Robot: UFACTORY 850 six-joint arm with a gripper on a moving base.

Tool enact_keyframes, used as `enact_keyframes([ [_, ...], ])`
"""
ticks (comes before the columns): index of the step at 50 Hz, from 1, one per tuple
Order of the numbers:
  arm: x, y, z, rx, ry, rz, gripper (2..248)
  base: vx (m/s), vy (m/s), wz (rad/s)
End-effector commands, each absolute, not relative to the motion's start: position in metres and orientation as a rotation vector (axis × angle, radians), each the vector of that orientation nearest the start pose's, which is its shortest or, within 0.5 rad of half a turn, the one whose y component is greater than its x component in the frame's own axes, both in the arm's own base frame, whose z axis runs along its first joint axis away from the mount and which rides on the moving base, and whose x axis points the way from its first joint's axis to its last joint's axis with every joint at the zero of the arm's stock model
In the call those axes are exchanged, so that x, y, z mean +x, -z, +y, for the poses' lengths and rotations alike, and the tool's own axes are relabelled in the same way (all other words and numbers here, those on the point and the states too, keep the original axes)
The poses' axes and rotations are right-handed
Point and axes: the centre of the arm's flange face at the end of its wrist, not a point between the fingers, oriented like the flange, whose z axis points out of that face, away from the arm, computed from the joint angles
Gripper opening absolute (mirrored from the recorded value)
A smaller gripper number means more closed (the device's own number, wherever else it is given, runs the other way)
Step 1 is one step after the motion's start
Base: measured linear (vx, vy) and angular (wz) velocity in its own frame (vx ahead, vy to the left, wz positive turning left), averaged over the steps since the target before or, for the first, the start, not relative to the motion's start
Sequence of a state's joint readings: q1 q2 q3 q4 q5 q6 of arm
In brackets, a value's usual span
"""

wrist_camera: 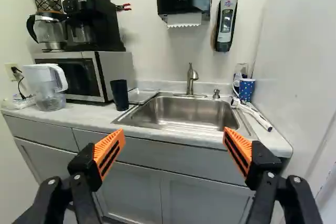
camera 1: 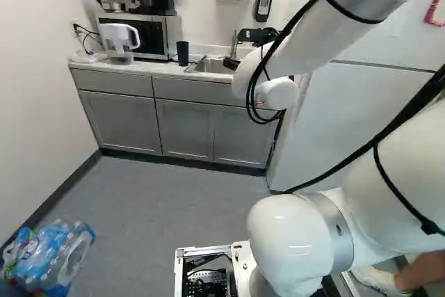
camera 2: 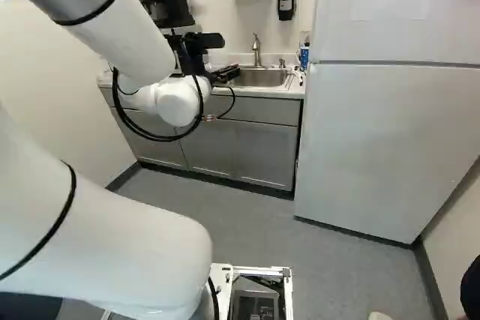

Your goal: Rinse the cup and place it in the tray

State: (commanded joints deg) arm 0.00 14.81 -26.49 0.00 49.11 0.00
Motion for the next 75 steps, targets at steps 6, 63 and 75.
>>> enact_keyframes([
  [6, 0.388, -0.526, 0.000, -2.214, 2.229, 0.000, 247, 0.000, 0.000, 0.000],
  [63, 0.414, -0.572, 0.000, -2.266, 2.176, 0.000, 247, 0.000, 0.000, 0.000],
  [75, 0.417, -0.582, 0.000, -2.277, 2.164, 0.000, 247, 0.000, 0.000, 0.000],
])
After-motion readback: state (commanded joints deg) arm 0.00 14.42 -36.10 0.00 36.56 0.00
